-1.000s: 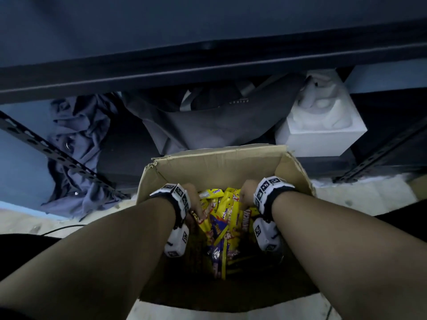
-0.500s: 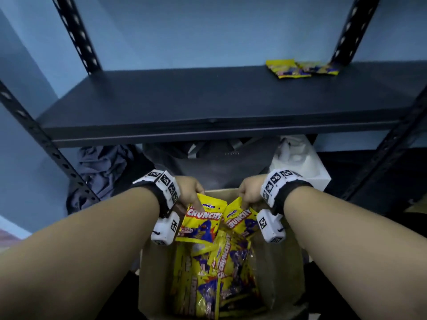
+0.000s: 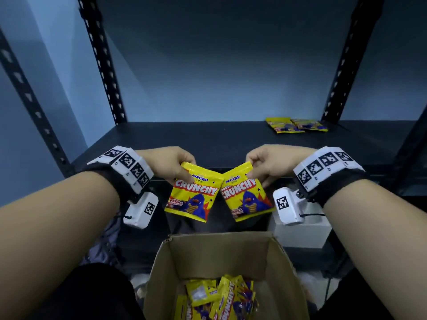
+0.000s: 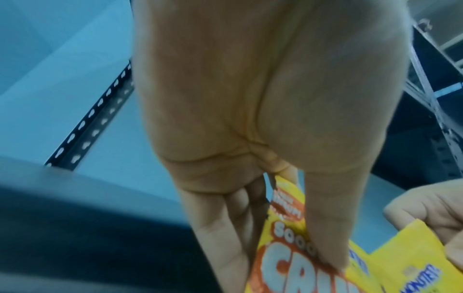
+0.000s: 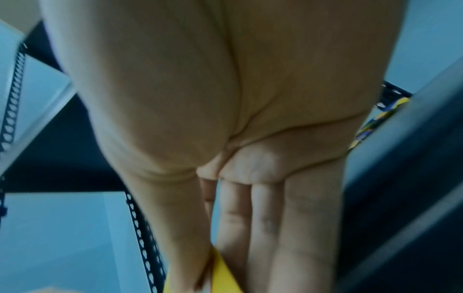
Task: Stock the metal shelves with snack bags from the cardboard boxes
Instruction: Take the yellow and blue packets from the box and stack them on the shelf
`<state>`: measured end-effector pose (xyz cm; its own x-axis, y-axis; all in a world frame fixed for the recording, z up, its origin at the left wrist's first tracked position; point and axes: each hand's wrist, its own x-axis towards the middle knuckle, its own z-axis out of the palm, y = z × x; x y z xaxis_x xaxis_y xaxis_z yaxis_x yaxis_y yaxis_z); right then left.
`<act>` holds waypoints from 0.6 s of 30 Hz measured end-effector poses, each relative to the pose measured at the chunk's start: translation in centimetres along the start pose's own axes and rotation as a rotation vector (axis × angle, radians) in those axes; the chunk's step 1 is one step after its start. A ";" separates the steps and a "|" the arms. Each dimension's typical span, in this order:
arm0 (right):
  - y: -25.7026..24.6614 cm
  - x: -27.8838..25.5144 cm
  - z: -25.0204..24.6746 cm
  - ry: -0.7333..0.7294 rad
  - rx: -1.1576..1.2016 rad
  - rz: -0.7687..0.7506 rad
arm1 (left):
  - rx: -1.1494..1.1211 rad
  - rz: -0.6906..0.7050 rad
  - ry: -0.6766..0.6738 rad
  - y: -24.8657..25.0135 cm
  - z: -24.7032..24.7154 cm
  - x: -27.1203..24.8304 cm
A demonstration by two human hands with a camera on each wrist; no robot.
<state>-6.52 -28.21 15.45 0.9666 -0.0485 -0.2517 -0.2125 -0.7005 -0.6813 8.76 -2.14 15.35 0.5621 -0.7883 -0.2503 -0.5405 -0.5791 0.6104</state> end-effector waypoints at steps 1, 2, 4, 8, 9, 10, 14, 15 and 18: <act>-0.5 0.0 -0.5 0.031 0.030 -0.035 | -0.006 0.017 0.028 0.4 -0.9 -0.1; -0.9 0.0 -0.9 0.067 0.057 -0.064 | -0.021 0.032 0.058 0.6 -1.6 -0.1; -1.4 0.3 -1.7 0.145 0.112 -0.120 | -0.060 0.059 0.120 1.2 -2.8 0.0; -1.2 1.7 -2.6 0.389 0.176 -0.181 | -0.178 0.095 0.295 1.6 -3.9 1.3; -0.9 2.2 -2.8 0.457 0.167 -0.184 | -0.195 0.094 0.345 1.6 -4.0 1.8; -0.6 2.8 -2.8 0.515 0.163 -0.186 | -0.201 0.093 0.392 1.5 -4.0 2.4; 1.3 5.3 -2.8 0.683 0.199 -0.108 | -0.191 0.067 0.486 1.0 -3.9 4.8; 1.6 5.8 -2.8 0.720 0.197 -0.088 | -0.189 0.051 0.488 0.8 -3.8 5.3; 2.2 7.0 -2.7 0.813 0.185 -0.024 | -0.147 -0.010 0.491 0.5 -3.8 6.7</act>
<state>0.20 -32.02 14.04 0.7581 -0.5838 0.2906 -0.1425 -0.5831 -0.7998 14.64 -6.93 16.79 0.8136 -0.5719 0.1044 -0.4595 -0.5226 0.7182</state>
